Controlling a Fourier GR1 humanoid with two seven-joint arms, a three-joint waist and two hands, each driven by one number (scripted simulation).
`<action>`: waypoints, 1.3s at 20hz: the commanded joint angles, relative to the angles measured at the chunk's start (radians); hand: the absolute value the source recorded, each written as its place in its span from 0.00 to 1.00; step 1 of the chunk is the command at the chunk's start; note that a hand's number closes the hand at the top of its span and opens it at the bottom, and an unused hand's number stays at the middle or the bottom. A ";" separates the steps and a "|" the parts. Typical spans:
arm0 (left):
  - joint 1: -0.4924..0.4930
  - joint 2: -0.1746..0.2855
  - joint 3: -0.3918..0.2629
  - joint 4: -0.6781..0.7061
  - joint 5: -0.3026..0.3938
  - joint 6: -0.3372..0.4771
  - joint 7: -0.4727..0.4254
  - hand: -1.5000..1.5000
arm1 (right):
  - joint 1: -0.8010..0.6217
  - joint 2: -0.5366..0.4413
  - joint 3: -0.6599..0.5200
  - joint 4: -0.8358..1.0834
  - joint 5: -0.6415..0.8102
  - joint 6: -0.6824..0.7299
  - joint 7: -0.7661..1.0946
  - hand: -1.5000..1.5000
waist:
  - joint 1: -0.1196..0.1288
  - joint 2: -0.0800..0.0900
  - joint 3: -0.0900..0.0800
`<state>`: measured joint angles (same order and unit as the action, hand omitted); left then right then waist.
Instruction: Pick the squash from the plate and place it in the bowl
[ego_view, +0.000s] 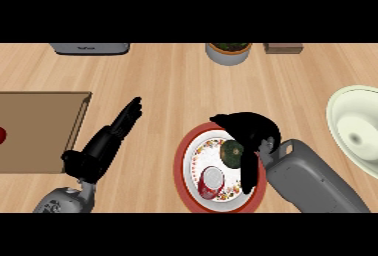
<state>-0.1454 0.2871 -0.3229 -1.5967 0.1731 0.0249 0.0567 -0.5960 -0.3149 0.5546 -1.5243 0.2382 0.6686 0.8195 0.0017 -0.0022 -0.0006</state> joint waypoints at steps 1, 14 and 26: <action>-0.024 -0.048 0.011 0.052 -0.031 -0.019 -0.022 0.50 | 0.010 0.086 0.021 0.035 0.091 0.012 0.020 0.00 | 0.001 0.003 0.000; -0.009 -0.126 0.039 0.066 -0.092 -0.045 -0.019 0.50 | 0.165 0.049 0.036 -0.032 0.431 -0.129 -0.197 0.00 | -0.002 0.003 0.001; -0.021 -0.131 0.128 0.029 -0.109 -0.112 0.042 0.50 | 0.243 0.102 -0.041 0.114 0.604 -0.197 -0.319 0.00 | -0.001 0.003 0.001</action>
<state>-0.1212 0.1767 -0.2272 -1.5948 0.0665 -0.0774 0.0653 -0.3711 -0.2206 0.5456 -1.4666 0.8048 0.4895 0.5583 0.0021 -0.0001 0.0000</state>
